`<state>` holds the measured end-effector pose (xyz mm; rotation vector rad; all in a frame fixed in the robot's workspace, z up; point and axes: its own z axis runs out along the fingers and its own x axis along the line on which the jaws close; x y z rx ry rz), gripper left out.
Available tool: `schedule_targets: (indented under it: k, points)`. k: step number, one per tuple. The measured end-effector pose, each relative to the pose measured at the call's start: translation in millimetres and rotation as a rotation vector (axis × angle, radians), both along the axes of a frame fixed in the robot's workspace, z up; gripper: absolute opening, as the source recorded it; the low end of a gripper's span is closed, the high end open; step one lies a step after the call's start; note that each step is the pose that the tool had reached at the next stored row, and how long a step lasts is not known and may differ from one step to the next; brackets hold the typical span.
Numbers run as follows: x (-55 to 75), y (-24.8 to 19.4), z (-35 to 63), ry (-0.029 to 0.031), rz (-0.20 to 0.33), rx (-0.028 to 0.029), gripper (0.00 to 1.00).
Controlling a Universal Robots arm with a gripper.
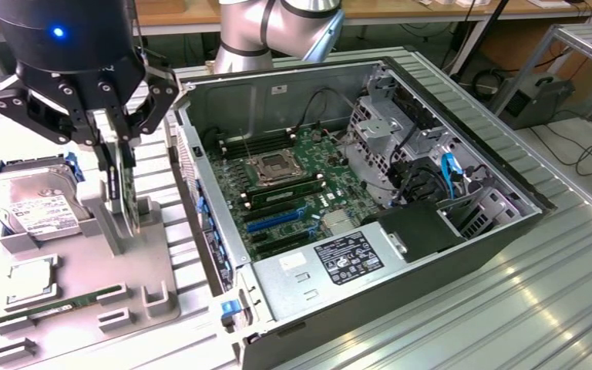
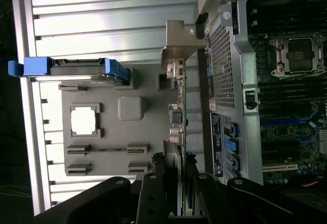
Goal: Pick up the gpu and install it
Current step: 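Pick up the gpu and move the gpu toward the slot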
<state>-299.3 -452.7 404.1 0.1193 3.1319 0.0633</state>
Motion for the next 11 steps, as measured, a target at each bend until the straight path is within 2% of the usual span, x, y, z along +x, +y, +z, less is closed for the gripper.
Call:
schedule_targets:
  k: [11]
  points:
    - [0.0, 0.0, 2.5, 0.0000, 0.000, 0.0000, 0.26]
